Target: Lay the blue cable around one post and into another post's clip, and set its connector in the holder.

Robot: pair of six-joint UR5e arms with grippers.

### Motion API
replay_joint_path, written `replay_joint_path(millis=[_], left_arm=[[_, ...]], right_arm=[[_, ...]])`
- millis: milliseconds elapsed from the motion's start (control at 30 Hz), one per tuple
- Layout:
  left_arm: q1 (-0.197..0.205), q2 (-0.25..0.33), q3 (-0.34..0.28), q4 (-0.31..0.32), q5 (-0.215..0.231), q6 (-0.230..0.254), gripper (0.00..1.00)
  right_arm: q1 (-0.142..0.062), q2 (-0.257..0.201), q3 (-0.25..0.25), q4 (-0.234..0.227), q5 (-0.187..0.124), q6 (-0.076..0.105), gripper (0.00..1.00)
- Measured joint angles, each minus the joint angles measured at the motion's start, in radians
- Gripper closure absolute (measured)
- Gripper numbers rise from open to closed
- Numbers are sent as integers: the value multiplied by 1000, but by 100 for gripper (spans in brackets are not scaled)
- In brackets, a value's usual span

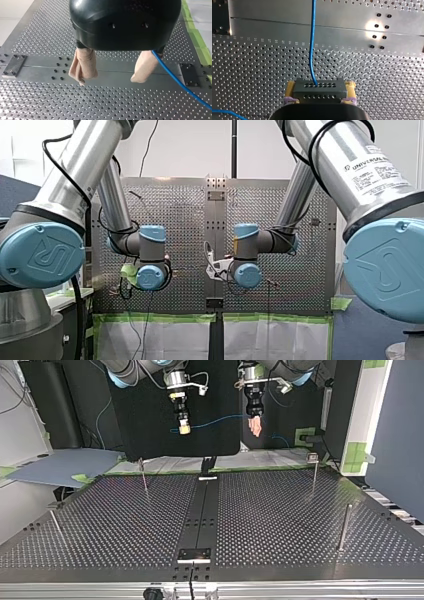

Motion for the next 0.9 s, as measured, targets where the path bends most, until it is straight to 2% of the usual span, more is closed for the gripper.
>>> replay_joint_path(millis=[533, 667, 900], left_arm=[[1, 0, 1, 5, -1, -2, 0], [1, 0, 1, 6, -1, -3, 0], [2, 0, 2, 6, -2, -3, 0]], right_arm=[[5, 3, -4, 2, 0, 0, 100], [13, 26, -12, 5, 0, 0, 100], [15, 76, -13, 6, 0, 0, 100]])
